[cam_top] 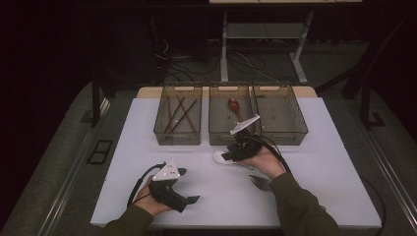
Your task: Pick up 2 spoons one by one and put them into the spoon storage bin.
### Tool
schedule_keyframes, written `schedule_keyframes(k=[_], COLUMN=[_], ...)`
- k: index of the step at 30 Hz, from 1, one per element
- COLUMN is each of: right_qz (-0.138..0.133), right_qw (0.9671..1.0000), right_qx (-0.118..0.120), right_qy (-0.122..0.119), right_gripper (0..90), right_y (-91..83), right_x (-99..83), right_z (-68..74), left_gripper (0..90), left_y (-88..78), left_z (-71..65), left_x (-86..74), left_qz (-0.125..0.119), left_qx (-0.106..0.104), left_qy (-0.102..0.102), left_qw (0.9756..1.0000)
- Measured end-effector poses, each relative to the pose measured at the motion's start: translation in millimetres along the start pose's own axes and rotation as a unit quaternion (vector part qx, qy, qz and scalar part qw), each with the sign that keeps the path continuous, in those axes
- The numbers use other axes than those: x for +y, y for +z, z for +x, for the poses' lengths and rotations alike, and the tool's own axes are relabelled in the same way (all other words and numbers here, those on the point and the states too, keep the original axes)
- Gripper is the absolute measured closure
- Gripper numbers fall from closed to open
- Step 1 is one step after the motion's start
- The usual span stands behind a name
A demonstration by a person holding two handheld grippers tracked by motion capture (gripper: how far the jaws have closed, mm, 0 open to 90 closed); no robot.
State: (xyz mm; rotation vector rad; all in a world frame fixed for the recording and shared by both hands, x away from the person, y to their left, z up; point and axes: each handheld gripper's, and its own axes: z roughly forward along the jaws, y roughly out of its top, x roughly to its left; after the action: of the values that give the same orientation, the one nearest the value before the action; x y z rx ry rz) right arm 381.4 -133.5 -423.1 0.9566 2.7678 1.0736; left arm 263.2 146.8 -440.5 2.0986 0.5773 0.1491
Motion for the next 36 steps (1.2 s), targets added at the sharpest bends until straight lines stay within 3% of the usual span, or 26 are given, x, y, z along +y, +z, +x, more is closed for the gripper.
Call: schedule_keyframes(k=[9, 14, 23, 36], right_qz=[0.023, 0.036, 0.034, 0.026], right_qw=[0.9996, 0.9984, 0.9973, 0.9962], right_qx=[0.013, 0.002, 0.002, 0.002], right_qy=[-0.011, -0.044, -0.065, -0.084], right_gripper=[52.6, 63.9, 79.7, 82.9], right_y=[16.1, 18.5, 14.4, 8.2], right_x=[-2.6, -2.9, -2.7, -1.9], right_z=[4.1, 10.3, 13.6, 19.3], left_gripper=[0.0, 0.0, 0.0, 0.0], left_y=[-1.9, -2.9, -3.0, -6.6], left_z=[3.7, 6.5, 5.9, 8.8], left_x=[-0.4, -0.7, -1.1, -3.2], left_qz=[-0.006, -0.006, -0.004, -0.009], left_qx=[0.009, 0.010, 0.012, 0.015], left_qy=[-0.011, -0.010, -0.004, -0.010], left_qw=[0.9999, 0.9999, 0.9999, 0.9998])
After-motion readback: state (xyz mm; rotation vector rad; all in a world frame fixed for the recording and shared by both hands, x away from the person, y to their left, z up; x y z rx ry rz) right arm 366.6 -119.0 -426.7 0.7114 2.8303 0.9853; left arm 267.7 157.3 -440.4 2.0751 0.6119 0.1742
